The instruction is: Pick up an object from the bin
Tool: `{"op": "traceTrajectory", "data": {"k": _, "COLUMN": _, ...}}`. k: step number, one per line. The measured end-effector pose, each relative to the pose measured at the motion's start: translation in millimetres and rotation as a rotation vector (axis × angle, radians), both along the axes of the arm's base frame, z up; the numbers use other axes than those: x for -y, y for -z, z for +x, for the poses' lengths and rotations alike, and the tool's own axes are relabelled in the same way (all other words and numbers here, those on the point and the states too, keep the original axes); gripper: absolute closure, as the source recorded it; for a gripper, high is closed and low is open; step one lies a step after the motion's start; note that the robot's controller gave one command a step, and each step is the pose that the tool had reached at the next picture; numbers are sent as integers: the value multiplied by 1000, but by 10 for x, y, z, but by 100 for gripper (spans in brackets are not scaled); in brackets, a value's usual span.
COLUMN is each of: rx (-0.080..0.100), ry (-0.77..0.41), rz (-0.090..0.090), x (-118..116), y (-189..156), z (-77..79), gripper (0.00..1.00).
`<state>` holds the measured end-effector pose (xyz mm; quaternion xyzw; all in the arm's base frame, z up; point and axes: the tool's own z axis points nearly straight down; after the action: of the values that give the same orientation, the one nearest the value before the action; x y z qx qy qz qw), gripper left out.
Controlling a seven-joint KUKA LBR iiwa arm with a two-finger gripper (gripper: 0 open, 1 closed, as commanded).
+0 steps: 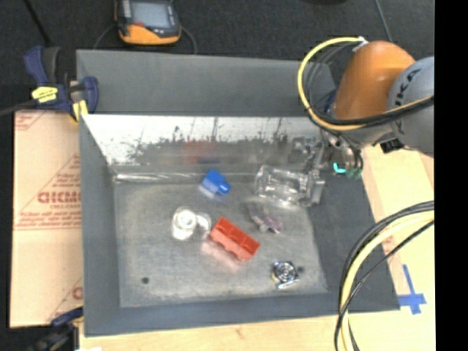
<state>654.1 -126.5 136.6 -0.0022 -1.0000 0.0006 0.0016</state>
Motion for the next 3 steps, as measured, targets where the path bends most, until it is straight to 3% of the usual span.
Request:
{"op": "traceTrajectory", "data": {"k": 1, "rx": 1, "ry": -6, "rz": 0, "x": 274, "y": 703, "z": -179, "gripper": 0}}
{"op": "traceTrajectory", "data": {"k": 2, "rx": 9, "ry": -11, "rz": -2, "x": 260, "y": 651, "z": -149, "gripper": 100}}
{"op": "traceTrajectory", "data": {"k": 3, "rx": 12, "ry": -21, "rz": -3, "x": 265, "y": -374, "z": -213, "gripper": 100}}
